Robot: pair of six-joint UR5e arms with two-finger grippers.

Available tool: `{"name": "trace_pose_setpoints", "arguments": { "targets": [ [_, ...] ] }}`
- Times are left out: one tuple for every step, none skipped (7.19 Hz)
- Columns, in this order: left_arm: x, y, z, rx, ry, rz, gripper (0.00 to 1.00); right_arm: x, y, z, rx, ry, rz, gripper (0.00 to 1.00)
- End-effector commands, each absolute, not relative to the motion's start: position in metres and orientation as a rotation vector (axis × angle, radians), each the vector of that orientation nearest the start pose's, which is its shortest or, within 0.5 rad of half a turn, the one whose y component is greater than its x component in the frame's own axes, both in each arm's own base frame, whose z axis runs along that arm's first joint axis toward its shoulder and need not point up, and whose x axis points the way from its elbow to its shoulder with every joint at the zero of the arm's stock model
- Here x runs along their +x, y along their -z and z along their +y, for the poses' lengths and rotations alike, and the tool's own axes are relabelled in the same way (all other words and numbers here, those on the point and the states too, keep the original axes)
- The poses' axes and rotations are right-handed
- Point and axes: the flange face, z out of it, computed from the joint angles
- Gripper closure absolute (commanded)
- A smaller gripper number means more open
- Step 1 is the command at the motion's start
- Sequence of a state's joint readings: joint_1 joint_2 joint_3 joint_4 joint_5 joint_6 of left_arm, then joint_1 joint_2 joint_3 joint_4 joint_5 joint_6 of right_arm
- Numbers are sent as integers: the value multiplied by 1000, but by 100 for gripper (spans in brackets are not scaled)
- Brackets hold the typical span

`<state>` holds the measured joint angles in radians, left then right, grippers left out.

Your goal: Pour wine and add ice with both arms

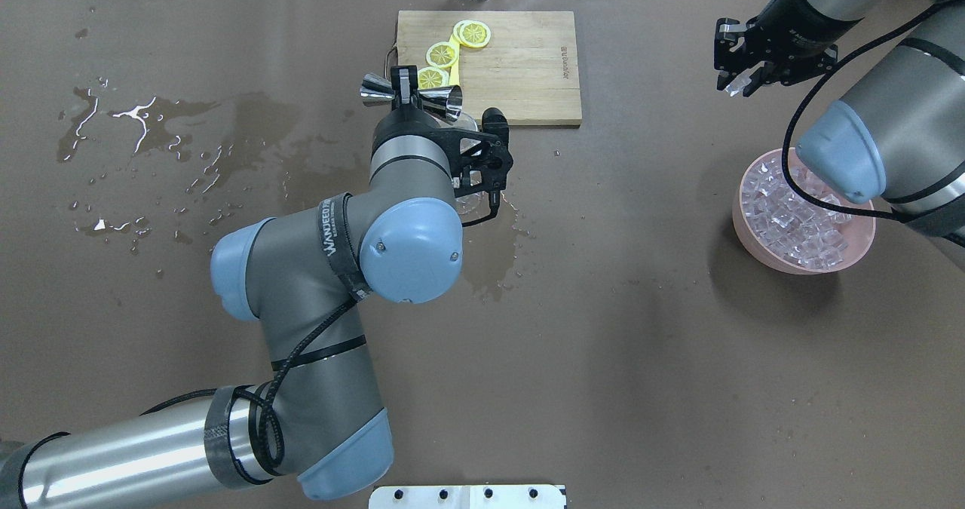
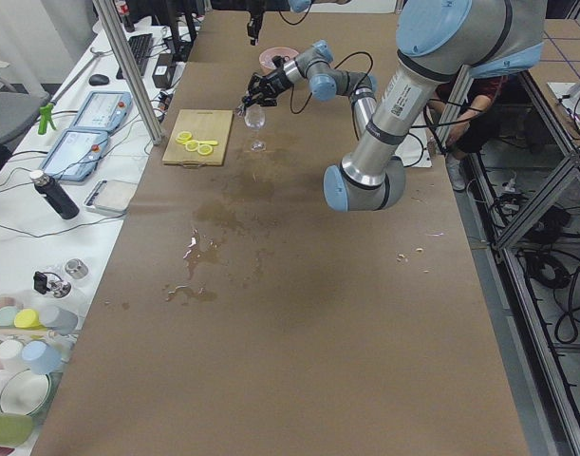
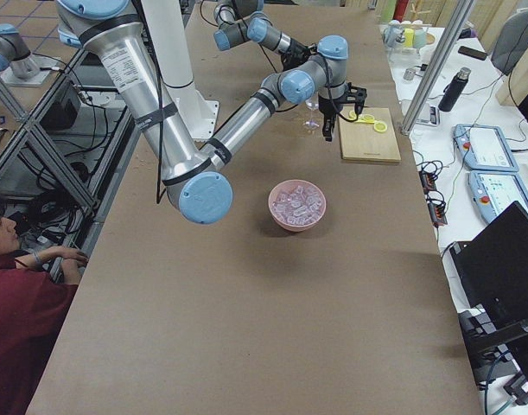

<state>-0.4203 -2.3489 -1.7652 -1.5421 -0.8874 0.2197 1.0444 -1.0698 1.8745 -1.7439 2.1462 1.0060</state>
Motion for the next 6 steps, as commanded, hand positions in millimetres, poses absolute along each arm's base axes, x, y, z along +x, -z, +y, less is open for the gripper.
{"name": "trace_pose_setpoints", "arguments": {
  "targets": [
    [492,-118,-450,1121,-753,93,100,-238,-257,-560,68,-261,-830,81],
    [474,-143,-465,1112,-720,181,100,-241,-254,-560,76,-249,-834,81],
    [454,-179,-475,1131,-697,245,100,-244,-242,-561,89,-237,-848,81],
    [434,-203,-486,1145,-680,284,100,-245,-241,-560,90,-233,-849,81],
    [414,-217,-498,1142,-657,326,100,-248,-236,-561,97,-222,-854,81],
    [399,-248,-499,1129,-604,394,100,-257,-215,-569,105,-210,-870,81]
  ]
}}
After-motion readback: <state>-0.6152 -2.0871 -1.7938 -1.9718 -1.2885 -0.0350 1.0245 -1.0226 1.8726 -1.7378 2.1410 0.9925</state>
